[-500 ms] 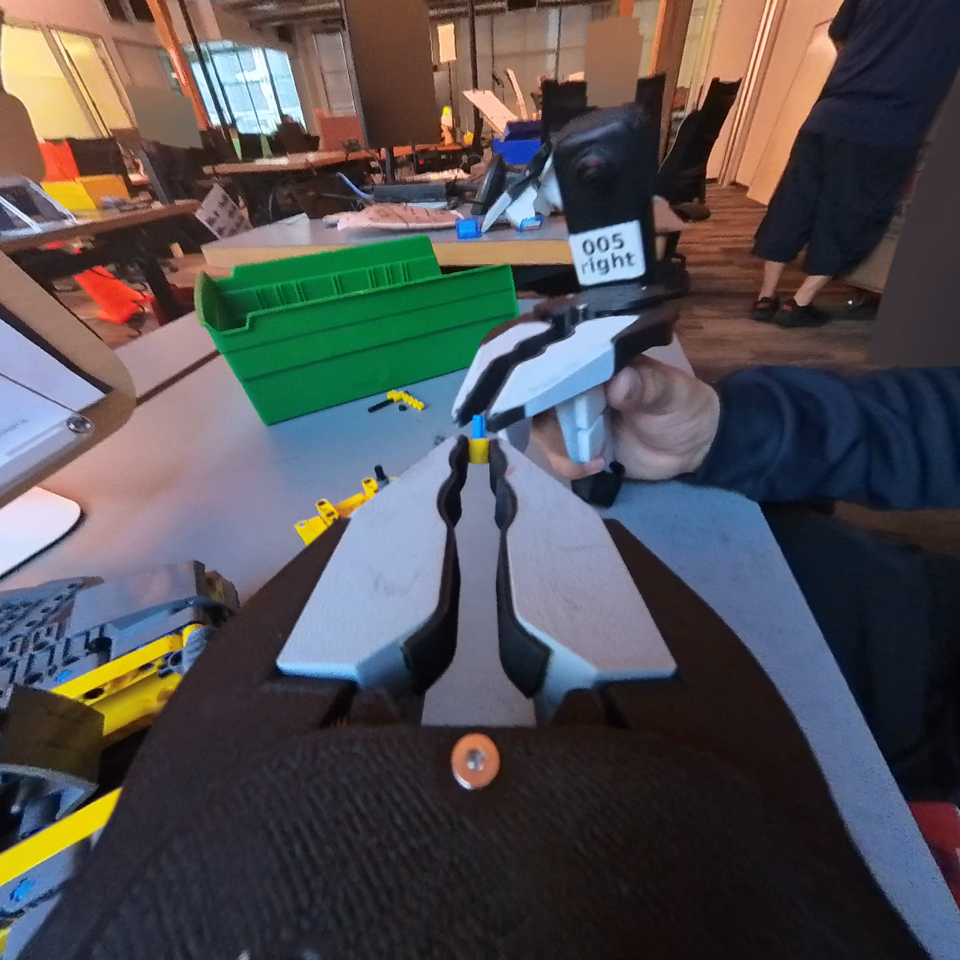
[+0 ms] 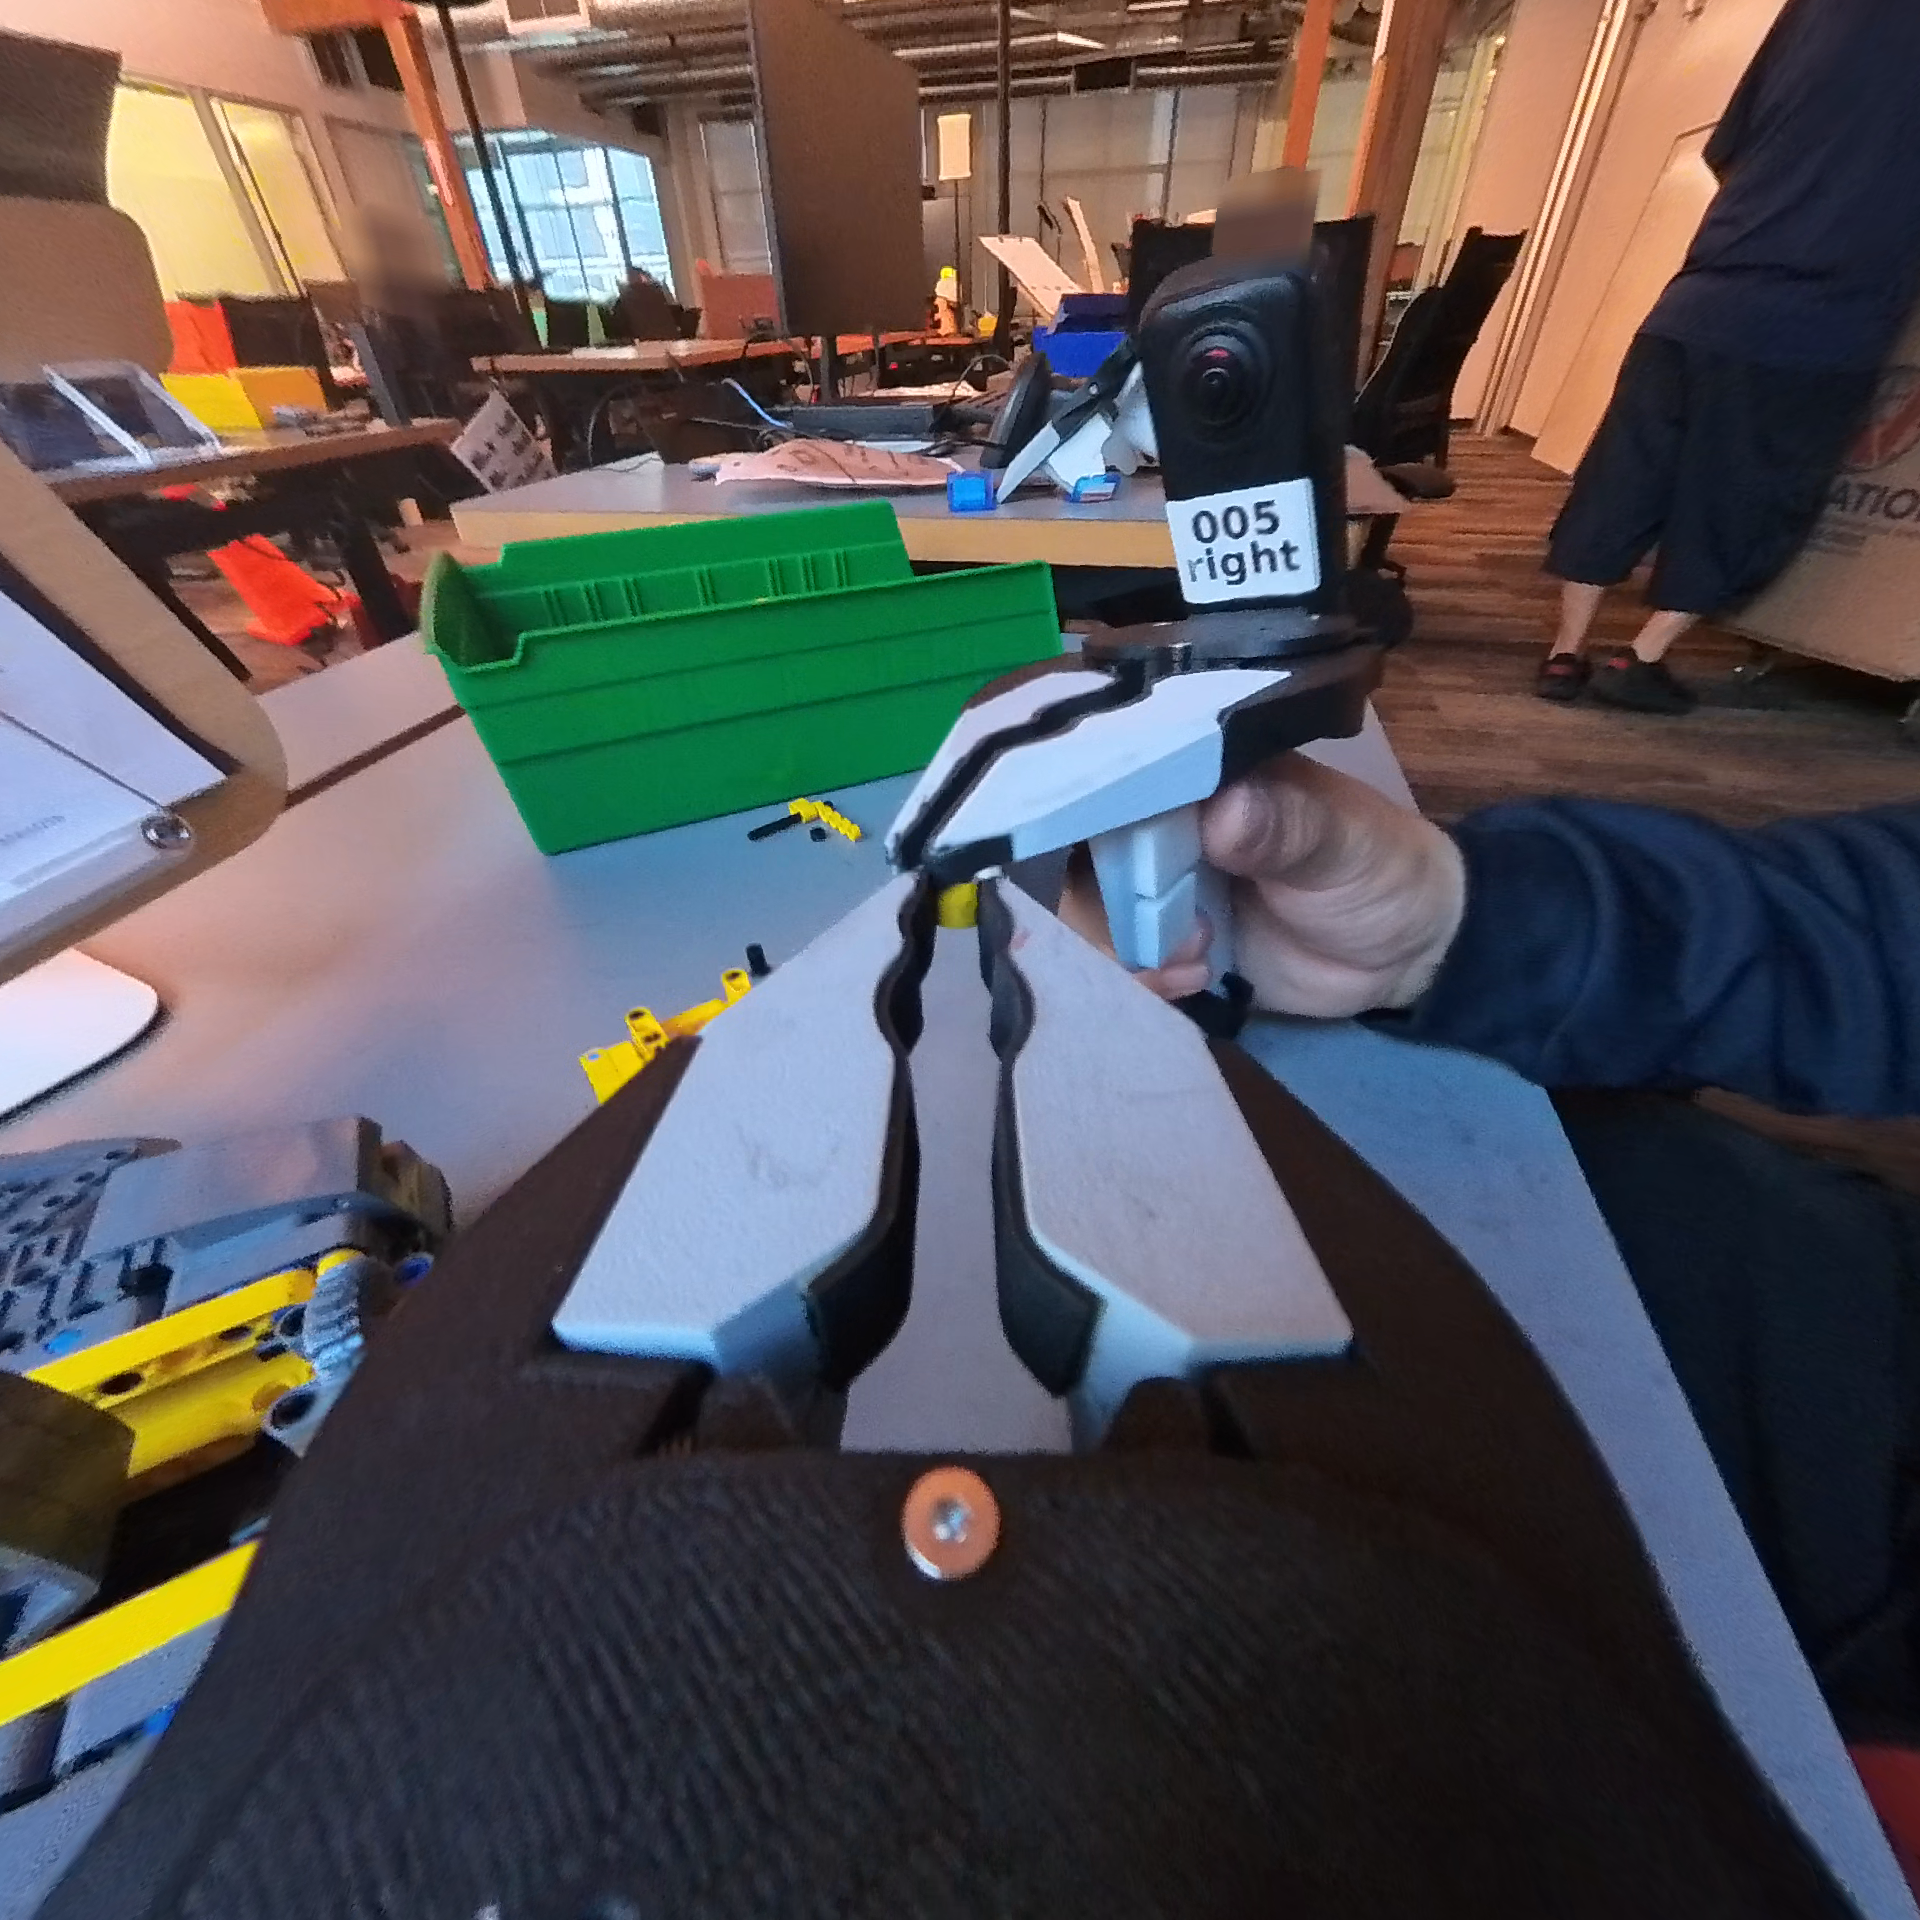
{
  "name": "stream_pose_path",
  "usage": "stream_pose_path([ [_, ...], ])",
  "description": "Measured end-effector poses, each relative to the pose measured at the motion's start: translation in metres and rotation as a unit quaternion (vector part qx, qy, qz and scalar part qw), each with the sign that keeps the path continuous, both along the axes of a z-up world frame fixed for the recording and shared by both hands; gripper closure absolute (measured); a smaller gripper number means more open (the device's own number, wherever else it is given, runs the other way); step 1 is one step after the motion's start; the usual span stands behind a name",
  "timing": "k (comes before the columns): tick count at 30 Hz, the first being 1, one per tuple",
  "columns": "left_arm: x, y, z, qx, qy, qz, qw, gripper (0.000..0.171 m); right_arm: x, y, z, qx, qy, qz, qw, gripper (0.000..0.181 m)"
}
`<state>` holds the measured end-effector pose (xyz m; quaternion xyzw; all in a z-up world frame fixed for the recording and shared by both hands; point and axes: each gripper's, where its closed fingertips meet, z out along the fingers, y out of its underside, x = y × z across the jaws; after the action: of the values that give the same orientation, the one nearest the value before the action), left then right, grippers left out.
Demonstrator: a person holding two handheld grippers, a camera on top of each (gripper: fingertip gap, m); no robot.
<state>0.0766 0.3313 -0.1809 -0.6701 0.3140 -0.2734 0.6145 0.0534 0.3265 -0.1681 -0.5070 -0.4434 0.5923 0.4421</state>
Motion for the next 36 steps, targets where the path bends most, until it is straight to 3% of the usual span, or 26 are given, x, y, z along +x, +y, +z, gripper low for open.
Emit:
stream_pose_path([
  [5, -0.003, 0.003, -0.001, -0.04, -0.034, -0.002, 0.999, 0.165, -0.004, 0.003, -0.003, 0.02, -0.021, -0.029, 0.999, 0.181],
  [10, -0.009, 0.004, 0.007, -0.013, -0.037, 0.024, 0.999, 0.165, -0.009, 0.006, 0.005, -0.043, 0.009, -0.022, 0.999, 0.181],
  [13, -0.012, 0.005, 0.019, 0.022, -0.045, 0.058, 0.997, 0.165, -0.011, 0.008, 0.02, -0.064, 0.057, -0.059, 0.995, 0.181],
  [16, -0.02, 0.007, 0.025, 0.008, -0.086, 0.057, 0.995, 0.165, -0.018, 0.012, 0.026, -0.089, 0.078, -0.076, 0.99, 0.181],
  [23, -0.029, 0.012, 0.026, -0.001, -0.091, 0.074, 0.993, 0.165, -0.028, 0.019, 0.029, -0.123, 0.092, -0.079, 0.985, 0.181],
  [27, -0.026, 0.005, 0.007, -0.024, -0.067, 0.054, 0.996, 0.165, 0.026, 0.073, 0.06, -0.16, 0.202, -0.145, 0.955, 0.181],
  [29, -0.033, 0.01, 0.019, -0.011, -0.1, 0.063, 0.993, 0.165, 0.018, 0.071, 0.054, -0.156, 0.156, -0.108, 0.969, 0.181],
  [31, -0.032, 0.007, 0.033, -0.005, -0.133, 0.031, 0.991, 0.166, 0.002, 0.048, 0.042, -0.11, 0.097, -0.071, 0.987, 0.181],
  [33, -0.033, 0.006, 0.031, 0.008, -0.111, 0.031, 0.993, 0.166, -0.009, 0.031, 0.024, -0.092, 0.041, -0.041, 0.994, 0.181],
  [36, -0.034, 0.01, 0.023, 0.017, -0.076, 0.047, 0.996, 0.166, -0.011, 0.019, 0.02, -0.135, 0.055, 0.023, 0.989, 0.179],
])
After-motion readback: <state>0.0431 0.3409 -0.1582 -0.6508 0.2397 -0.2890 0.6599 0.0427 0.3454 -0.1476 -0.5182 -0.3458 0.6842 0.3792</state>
